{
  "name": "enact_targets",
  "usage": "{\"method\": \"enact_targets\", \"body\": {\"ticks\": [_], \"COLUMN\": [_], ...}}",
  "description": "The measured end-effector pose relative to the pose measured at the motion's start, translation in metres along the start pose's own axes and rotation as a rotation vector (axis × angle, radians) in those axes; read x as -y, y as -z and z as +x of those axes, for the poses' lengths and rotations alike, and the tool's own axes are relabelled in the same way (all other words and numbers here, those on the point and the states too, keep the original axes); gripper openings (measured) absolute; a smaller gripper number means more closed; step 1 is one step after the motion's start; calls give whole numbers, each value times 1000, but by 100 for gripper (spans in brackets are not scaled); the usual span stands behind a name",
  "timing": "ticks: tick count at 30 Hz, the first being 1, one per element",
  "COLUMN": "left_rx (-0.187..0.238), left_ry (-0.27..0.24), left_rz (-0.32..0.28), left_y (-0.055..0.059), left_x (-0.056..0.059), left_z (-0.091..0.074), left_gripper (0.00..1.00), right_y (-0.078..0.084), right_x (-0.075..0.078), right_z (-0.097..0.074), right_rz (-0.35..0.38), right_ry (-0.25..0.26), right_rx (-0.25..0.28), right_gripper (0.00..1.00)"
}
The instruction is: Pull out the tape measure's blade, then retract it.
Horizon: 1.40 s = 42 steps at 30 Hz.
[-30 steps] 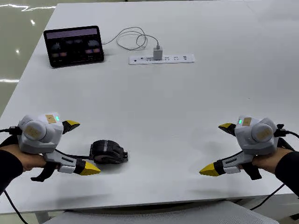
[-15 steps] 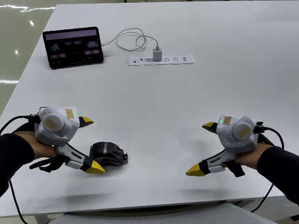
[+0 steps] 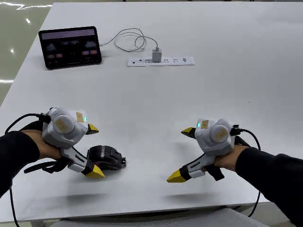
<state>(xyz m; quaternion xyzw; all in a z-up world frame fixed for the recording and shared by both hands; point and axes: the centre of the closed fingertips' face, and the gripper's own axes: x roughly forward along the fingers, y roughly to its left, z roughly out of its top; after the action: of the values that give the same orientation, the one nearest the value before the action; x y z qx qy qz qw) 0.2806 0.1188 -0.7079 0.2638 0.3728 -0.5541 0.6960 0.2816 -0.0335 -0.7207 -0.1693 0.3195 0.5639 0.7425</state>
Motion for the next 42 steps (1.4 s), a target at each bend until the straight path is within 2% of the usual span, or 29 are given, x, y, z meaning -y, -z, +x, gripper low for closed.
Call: {"method": "enact_targets", "body": {"ticks": [2, 5, 8, 11, 17, 20, 23, 24, 28, 32, 37, 40, 42], "left_rx": [-8, -10, -27, -25, -34, -40, -47, -46, -50, -50, -56, -54, -51], "left_ry": [6, 17, 26, 29, 16, 33, 79, 60, 54, 55, 55, 58, 61], "left_rz": [14, 17, 35, 39, 65, 71, 65, 76, 80, 86, 90, 93, 91], "left_y": [0, -1, 0, -2, -3, -3, -3, -3, -3, -3, -2, -2, -2], "left_x": [1, 2, 1, 1, -1, 2, 10, 8, 8, 8, 8, 8, 8], "left_z": [2, 4, 6, 9, 12, 13, 13, 13, 14, 14, 14, 14, 14], "left_gripper": [74, 72, 62, 59, 46, 43, 35, 34, 34, 33, 33, 33, 33], "right_y": [-6, -13, -19, -23, -36, -42, -45, -47, -53, -46, -47, -51, -49], "right_x": [-4, -9, -15, -19, -23, -24, -25, -24, -26, -29, -33, -37, -38], "right_z": [7, 17, 25, 32, 43, 49, 55, 58, 66, 77, 86, 91, 95], "right_rz": [-7, -22, -37, -56, -103, -130, -157, -158, -172, -202, -239, -255, -273], "right_ry": [-16, -38, -61, -77, -94, -98, -109, -111, -113, -125, -131, -140, -149], "right_rx": [3, 0, 6, 1, 11, 15, 4, 2, 4, -28, -41, -36, -54], "right_gripper": [97, 96, 95, 93, 86, 82, 74, 70, 65, 59, 53, 44, 36]}}
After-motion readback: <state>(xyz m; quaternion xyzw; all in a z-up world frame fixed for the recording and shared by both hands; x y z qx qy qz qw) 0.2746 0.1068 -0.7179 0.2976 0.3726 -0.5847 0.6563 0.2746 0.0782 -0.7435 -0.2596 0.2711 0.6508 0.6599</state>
